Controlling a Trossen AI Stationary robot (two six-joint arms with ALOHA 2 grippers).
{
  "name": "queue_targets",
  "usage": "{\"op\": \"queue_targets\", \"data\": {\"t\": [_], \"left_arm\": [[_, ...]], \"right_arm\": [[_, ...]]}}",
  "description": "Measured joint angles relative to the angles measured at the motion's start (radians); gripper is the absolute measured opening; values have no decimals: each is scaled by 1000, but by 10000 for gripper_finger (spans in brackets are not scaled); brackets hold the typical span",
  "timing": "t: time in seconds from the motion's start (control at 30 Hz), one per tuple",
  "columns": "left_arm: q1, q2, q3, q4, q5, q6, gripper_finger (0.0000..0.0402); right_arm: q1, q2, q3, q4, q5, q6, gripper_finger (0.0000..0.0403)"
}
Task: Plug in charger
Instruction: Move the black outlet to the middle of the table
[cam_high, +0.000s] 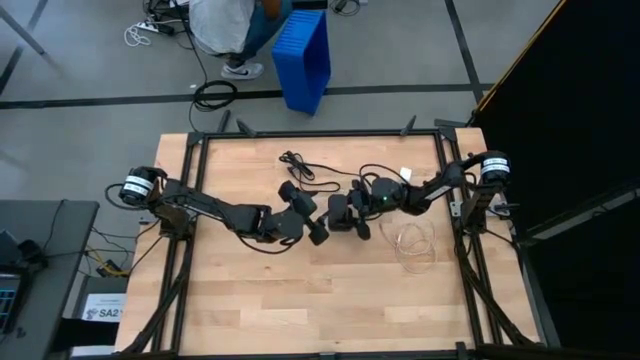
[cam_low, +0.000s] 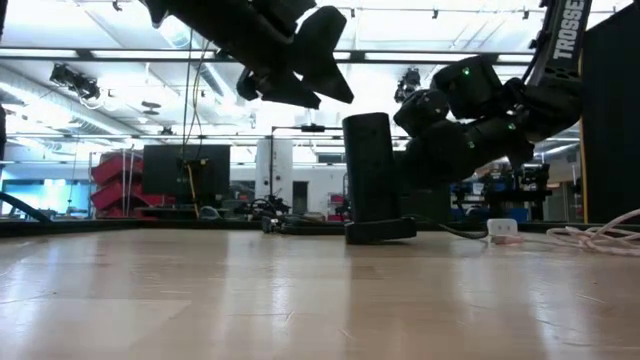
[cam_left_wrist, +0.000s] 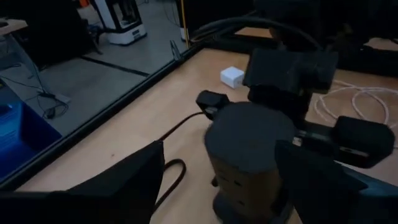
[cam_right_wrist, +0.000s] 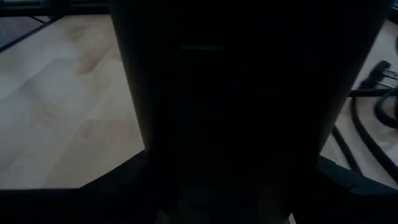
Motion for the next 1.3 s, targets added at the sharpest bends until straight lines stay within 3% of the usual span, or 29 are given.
{"op": "queue_targets", "data": {"t": [0.2,0.57,0.7,0.87,1.1,1.3], "left_arm": [[0,1,0,8,23,26,278],[-2,-2,-13,63,43,76,252],[0,-52,-101,155,73,98,252],[1,-155,-286,410,115,129,252],[-2,-204,-461,651,120,154,252],[-2,-202,-484,655,121,121,252]], "right_arm": [[17,2,0,11,54,3,240],[21,122,50,112,80,15,240],[21,127,52,114,83,24,237],[21,128,50,130,82,33,239],[21,124,47,94,82,45,348],[20,103,47,82,78,59,374]]}}
